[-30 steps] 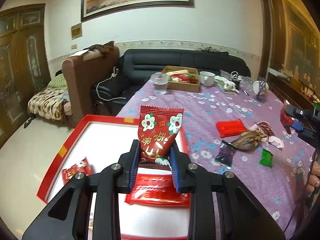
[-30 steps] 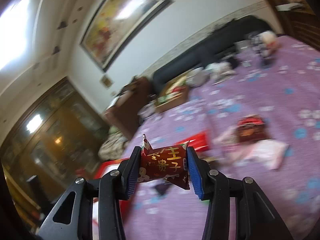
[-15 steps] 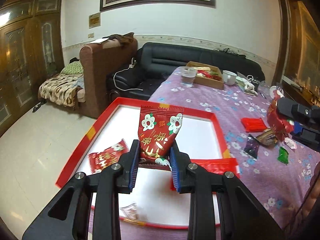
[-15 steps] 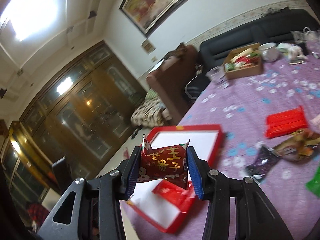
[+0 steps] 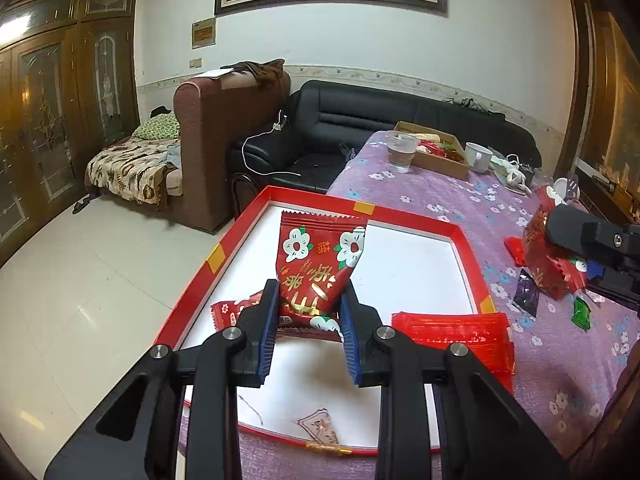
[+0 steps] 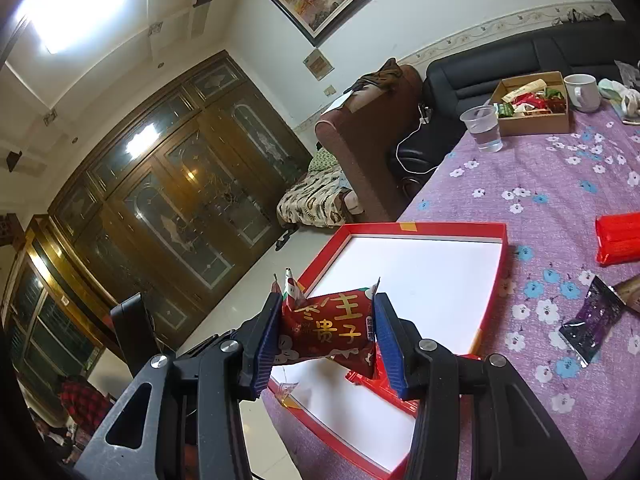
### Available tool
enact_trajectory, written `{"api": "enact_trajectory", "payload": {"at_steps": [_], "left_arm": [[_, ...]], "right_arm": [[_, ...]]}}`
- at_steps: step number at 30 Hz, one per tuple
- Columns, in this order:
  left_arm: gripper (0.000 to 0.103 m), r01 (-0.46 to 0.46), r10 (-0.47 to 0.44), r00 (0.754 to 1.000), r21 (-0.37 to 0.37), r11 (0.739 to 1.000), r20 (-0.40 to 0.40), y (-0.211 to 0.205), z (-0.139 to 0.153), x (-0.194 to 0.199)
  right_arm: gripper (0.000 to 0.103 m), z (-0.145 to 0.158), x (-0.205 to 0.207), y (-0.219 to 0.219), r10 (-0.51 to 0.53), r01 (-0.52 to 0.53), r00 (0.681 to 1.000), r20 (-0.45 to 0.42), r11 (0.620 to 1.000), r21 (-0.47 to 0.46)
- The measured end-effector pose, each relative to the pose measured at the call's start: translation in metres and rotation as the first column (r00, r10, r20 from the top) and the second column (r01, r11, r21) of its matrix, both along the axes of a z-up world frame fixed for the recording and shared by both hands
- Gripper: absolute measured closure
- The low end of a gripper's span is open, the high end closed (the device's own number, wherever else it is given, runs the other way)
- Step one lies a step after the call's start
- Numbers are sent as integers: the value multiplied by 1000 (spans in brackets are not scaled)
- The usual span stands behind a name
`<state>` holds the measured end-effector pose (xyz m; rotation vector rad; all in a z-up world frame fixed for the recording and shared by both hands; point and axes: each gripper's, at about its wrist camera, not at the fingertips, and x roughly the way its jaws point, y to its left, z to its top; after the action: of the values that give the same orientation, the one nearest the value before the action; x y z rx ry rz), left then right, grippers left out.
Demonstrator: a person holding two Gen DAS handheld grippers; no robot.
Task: Organize snacks
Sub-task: 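Carry both red candy packets over the white box lid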
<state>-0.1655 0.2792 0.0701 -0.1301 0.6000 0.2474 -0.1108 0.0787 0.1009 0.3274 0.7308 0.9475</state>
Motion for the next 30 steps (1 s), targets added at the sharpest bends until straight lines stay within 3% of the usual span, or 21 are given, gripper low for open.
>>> {"api": "enact_trajectory", "payload": {"at_steps": [30], "left_arm": [[77,4,-3,999,26,1000,-49,7,-13,10]], "right_arm": [[57,-18,2,24,6,-6,999,-38,1000,-2]]}}
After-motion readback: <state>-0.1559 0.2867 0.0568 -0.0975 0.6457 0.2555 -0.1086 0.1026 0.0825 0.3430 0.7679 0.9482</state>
